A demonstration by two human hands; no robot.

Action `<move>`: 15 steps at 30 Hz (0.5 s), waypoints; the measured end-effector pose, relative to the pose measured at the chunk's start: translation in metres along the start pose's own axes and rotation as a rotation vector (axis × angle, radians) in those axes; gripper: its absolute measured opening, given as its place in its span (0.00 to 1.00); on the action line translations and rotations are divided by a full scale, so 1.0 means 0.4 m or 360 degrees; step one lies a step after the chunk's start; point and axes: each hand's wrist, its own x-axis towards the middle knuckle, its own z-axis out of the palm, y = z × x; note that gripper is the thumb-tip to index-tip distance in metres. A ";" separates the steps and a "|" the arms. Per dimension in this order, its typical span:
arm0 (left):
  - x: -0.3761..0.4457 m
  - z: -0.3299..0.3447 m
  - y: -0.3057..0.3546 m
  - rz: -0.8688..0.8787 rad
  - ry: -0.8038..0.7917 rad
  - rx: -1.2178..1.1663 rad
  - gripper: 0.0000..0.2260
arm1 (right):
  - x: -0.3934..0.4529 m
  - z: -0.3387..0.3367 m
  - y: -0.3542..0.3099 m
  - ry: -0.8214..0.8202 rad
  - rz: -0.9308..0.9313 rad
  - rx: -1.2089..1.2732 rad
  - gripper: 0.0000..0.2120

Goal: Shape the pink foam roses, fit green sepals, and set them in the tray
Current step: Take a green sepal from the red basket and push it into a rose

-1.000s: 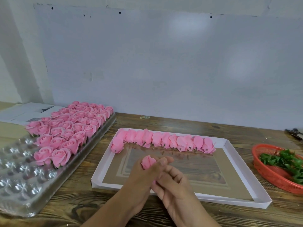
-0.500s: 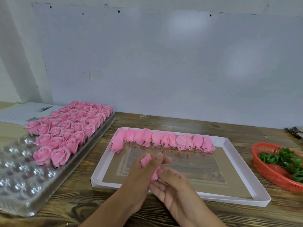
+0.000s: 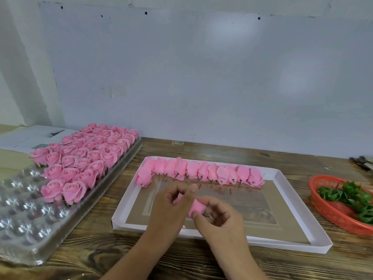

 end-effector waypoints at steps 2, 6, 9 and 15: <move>0.004 -0.004 -0.005 0.0029 0.0003 0.0160 0.14 | 0.003 -0.004 0.005 0.0009 -0.0026 -0.0019 0.14; 0.000 -0.010 -0.013 0.0005 -0.0124 0.0290 0.20 | 0.008 -0.009 0.016 -0.0002 -0.0076 -0.0080 0.15; -0.006 -0.008 -0.014 -0.0005 -0.0139 0.0336 0.19 | 0.010 -0.016 0.018 -0.0035 -0.0150 -0.0138 0.14; 0.000 -0.010 -0.020 0.0053 -0.0120 0.0412 0.25 | 0.013 -0.024 0.019 -0.0074 -0.0271 -0.0305 0.16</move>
